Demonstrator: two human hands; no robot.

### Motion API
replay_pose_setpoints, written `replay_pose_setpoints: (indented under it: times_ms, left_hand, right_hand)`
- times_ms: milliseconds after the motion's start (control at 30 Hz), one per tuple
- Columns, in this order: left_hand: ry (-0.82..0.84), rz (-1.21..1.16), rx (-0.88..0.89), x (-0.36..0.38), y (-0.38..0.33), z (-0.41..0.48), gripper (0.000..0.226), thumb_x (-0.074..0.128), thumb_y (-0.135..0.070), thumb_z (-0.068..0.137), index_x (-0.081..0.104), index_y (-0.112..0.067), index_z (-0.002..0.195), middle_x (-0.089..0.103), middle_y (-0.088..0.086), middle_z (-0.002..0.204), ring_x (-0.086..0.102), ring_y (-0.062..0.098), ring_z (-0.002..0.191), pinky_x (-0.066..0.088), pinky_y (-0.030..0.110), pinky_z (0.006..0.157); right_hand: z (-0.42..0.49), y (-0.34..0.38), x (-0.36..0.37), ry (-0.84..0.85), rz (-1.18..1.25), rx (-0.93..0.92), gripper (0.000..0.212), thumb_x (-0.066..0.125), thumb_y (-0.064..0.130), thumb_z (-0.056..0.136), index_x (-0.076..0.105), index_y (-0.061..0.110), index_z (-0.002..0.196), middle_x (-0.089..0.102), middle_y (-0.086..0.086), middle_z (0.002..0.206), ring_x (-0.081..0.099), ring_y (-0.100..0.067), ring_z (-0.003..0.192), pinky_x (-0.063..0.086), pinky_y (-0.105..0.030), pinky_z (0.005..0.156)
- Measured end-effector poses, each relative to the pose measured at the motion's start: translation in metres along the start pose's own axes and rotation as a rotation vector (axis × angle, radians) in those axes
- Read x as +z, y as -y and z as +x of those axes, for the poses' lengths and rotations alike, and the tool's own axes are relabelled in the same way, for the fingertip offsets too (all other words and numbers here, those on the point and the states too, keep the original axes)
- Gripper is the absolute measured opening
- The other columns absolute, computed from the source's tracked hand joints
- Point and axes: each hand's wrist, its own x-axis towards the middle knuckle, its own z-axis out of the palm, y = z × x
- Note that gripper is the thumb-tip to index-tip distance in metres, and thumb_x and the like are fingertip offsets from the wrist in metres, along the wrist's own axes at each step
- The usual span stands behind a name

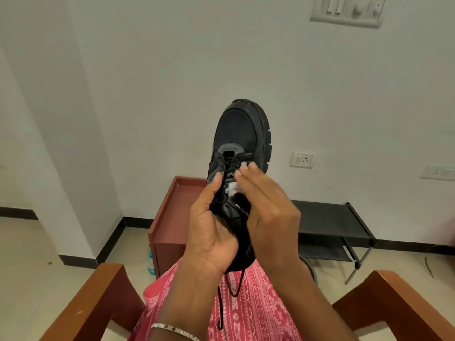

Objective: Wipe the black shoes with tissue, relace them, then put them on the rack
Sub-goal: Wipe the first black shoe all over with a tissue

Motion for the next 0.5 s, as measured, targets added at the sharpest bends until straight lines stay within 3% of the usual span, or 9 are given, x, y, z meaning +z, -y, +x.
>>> replay_pose_setpoints:
  times_ms: [100,167,233,333,400,500]
  left_hand:
    - [-0.003,0.034,0.008,0.001,0.003,-0.003,0.028,0.059,-0.023,0.094,0.079,-0.004,0.099,0.073,0.014,0.112,0.073,0.025,0.101,0.056,0.033,0.092]
    - [-0.03,0.074,0.028,-0.001,0.002,0.001,0.024,0.063,-0.021,0.09,0.08,-0.005,0.092,0.076,0.014,0.1,0.075,0.024,0.088,0.061,0.031,0.08]
    - [-0.074,0.101,0.031,-0.003,-0.001,0.005,0.025,0.069,-0.022,0.083,0.079,-0.006,0.099,0.075,0.014,0.098,0.074,0.023,0.08,0.062,0.031,0.074]
    - [-0.101,0.096,0.017,-0.006,-0.002,0.009,0.039,0.07,-0.025,0.084,0.072,-0.006,0.117,0.074,0.015,0.109,0.074,0.024,0.085,0.061,0.034,0.081]
    - [-0.09,0.065,-0.005,-0.007,-0.001,0.008,0.037,0.069,-0.027,0.087,0.071,-0.005,0.116,0.074,0.015,0.105,0.074,0.024,0.085,0.059,0.034,0.085]
    - [-0.022,-0.031,-0.086,-0.005,0.005,0.003,0.034,0.065,-0.028,0.093,0.074,-0.001,0.111,0.072,0.015,0.113,0.073,0.026,0.1,0.053,0.039,0.095]
  right_hand:
    - [0.0,-0.001,0.001,-0.003,-0.011,0.025,0.029,0.059,-0.002,0.093,0.072,0.002,0.119,0.068,-0.012,0.127,0.062,-0.022,0.124,0.052,-0.038,0.102]
    - [-0.022,0.012,-0.006,0.005,0.021,0.013,0.03,0.048,0.011,0.103,0.072,0.002,0.118,0.068,-0.012,0.127,0.061,-0.022,0.125,0.05,-0.036,0.105]
    - [-0.05,0.025,-0.017,0.05,0.074,0.008,0.036,0.041,0.017,0.108,0.071,0.003,0.119,0.067,-0.01,0.129,0.06,-0.02,0.127,0.048,-0.033,0.107]
    - [-0.065,0.027,-0.023,0.079,0.095,-0.02,0.035,0.043,0.019,0.107,0.072,0.004,0.118,0.067,-0.009,0.128,0.06,-0.019,0.126,0.047,-0.031,0.108]
    - [-0.051,0.018,-0.015,0.068,0.055,-0.012,0.039,0.039,0.02,0.108,0.073,0.003,0.116,0.07,-0.009,0.123,0.062,-0.021,0.122,0.046,-0.028,0.108]
    - [-0.015,-0.002,-0.003,0.018,-0.009,0.07,0.032,0.048,0.013,0.1,0.074,0.004,0.114,0.073,-0.005,0.117,0.058,-0.021,0.113,0.038,-0.014,0.105]
